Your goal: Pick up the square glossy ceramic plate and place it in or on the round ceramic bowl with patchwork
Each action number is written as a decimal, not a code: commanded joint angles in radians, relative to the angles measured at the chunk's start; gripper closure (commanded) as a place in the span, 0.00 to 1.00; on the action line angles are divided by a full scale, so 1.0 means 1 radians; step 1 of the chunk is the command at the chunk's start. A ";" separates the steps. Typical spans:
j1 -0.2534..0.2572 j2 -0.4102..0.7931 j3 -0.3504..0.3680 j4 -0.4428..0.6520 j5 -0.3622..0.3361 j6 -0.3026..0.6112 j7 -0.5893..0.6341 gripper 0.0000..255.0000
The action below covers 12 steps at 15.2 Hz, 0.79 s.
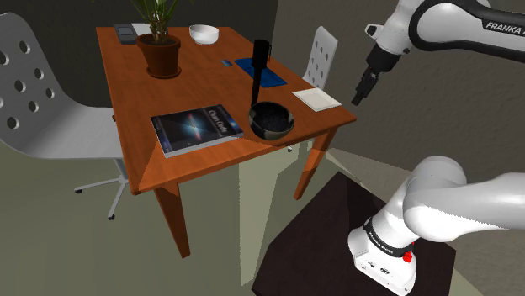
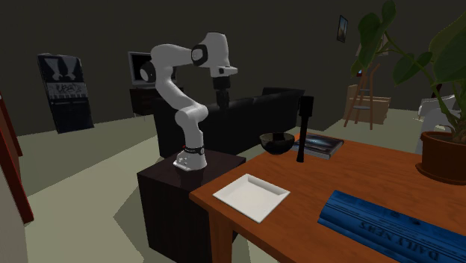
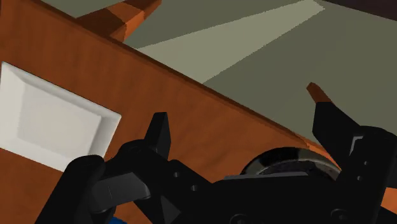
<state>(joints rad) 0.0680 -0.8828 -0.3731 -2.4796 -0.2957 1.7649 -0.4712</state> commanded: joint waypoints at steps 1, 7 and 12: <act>0.016 0.021 -0.071 -0.007 -0.046 0.041 -0.118 0.00; 0.102 0.142 -0.288 0.026 -0.143 0.177 -0.442 0.00; 0.234 0.290 -0.493 0.104 -0.166 0.298 -0.717 0.00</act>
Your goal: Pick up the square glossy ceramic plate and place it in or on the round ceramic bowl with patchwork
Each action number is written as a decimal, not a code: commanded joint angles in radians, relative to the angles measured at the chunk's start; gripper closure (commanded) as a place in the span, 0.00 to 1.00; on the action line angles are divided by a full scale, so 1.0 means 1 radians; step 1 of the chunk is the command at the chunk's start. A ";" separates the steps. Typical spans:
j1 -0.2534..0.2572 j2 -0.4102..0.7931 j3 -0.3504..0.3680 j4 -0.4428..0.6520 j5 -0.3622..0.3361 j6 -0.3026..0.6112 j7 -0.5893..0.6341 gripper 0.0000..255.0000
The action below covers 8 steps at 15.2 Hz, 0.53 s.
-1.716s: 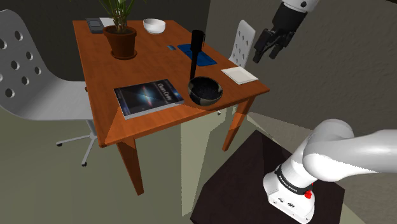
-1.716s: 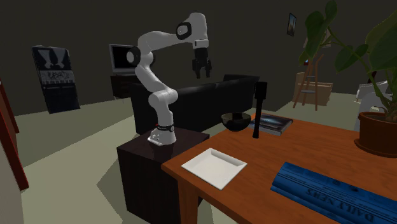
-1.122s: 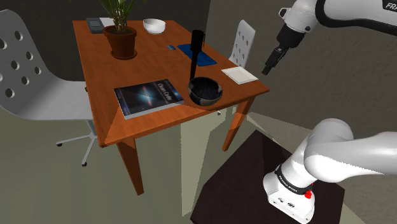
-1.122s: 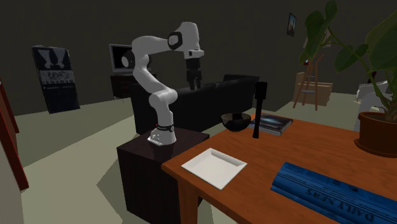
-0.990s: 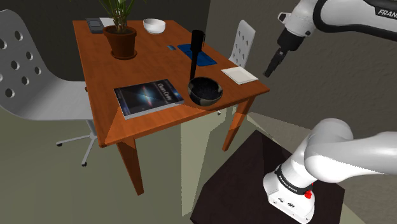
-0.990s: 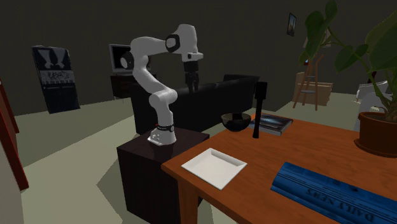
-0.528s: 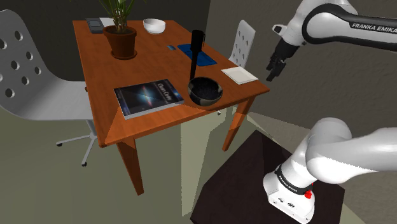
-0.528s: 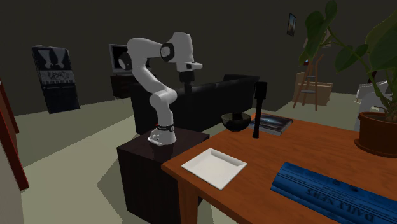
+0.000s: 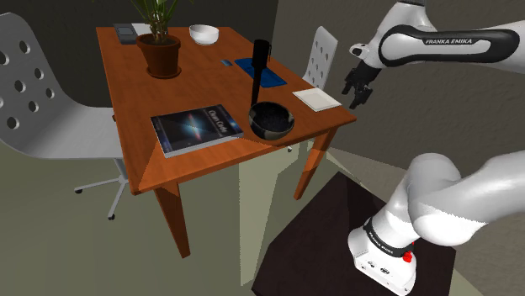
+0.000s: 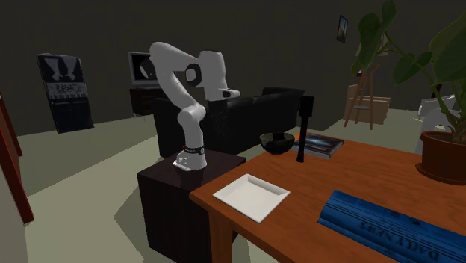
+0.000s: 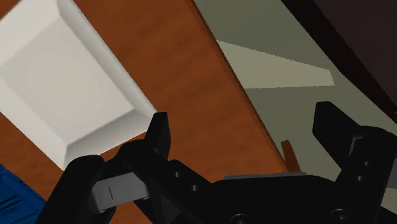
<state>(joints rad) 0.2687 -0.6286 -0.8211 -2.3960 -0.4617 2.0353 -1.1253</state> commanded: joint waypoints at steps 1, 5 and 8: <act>0.069 0.069 -0.092 0.041 0.005 0.051 -0.121 0.00; 0.260 0.218 -0.315 0.134 0.067 0.145 -0.367 0.00; 0.511 0.346 -0.583 0.214 0.174 0.210 -0.580 0.00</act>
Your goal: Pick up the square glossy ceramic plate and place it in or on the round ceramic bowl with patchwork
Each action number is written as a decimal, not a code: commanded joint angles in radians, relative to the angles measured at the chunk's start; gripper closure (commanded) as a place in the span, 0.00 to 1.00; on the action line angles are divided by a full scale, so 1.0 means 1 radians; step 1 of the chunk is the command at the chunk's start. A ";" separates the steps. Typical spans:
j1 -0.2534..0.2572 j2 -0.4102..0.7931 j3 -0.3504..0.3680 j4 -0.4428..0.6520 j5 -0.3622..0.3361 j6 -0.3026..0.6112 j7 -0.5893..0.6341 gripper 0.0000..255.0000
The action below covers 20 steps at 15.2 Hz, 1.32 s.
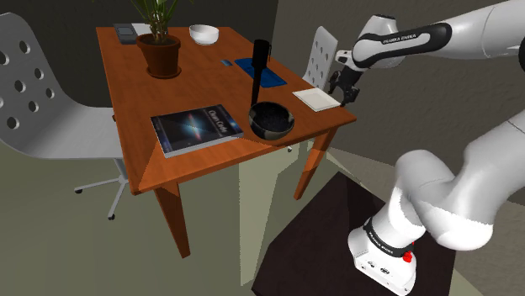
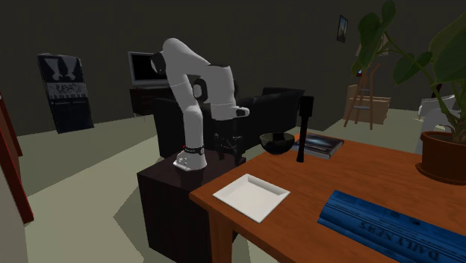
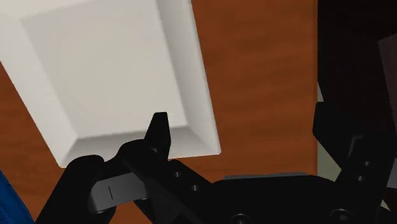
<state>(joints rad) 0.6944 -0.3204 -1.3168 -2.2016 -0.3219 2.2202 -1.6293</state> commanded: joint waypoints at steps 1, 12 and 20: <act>0.226 0.071 -0.231 0.049 0.069 0.041 -0.144 0.00; 0.482 -0.001 -0.487 0.038 -0.036 0.118 -0.090 0.00; 0.482 -0.001 -0.486 0.039 -0.036 0.118 -0.090 1.00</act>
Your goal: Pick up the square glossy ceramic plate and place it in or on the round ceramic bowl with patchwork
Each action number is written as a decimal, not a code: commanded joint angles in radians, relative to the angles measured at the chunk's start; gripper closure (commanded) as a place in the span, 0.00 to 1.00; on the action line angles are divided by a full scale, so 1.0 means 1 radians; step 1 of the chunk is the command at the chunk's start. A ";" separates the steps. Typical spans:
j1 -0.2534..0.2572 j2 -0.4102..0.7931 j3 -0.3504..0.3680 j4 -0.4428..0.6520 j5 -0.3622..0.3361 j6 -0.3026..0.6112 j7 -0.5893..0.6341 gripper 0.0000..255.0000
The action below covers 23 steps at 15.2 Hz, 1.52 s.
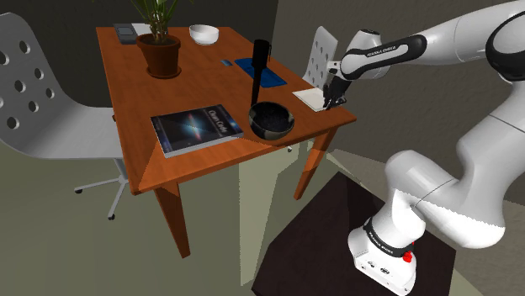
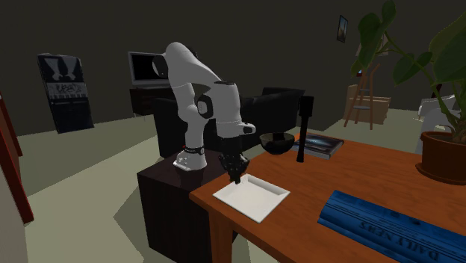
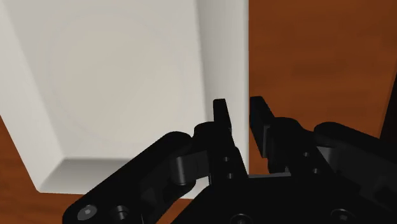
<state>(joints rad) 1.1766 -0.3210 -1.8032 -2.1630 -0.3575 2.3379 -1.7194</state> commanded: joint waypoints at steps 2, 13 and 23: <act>0.000 0.000 0.000 0.000 0.000 0.000 0.000 1.00; -0.220 0.035 0.230 -0.056 0.119 0.032 -0.058 0.00; -0.190 0.009 0.216 -0.138 0.161 0.167 -0.061 0.00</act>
<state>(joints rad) 0.9374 -0.3194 -1.5392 -2.2966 -0.2024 2.4832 -1.7782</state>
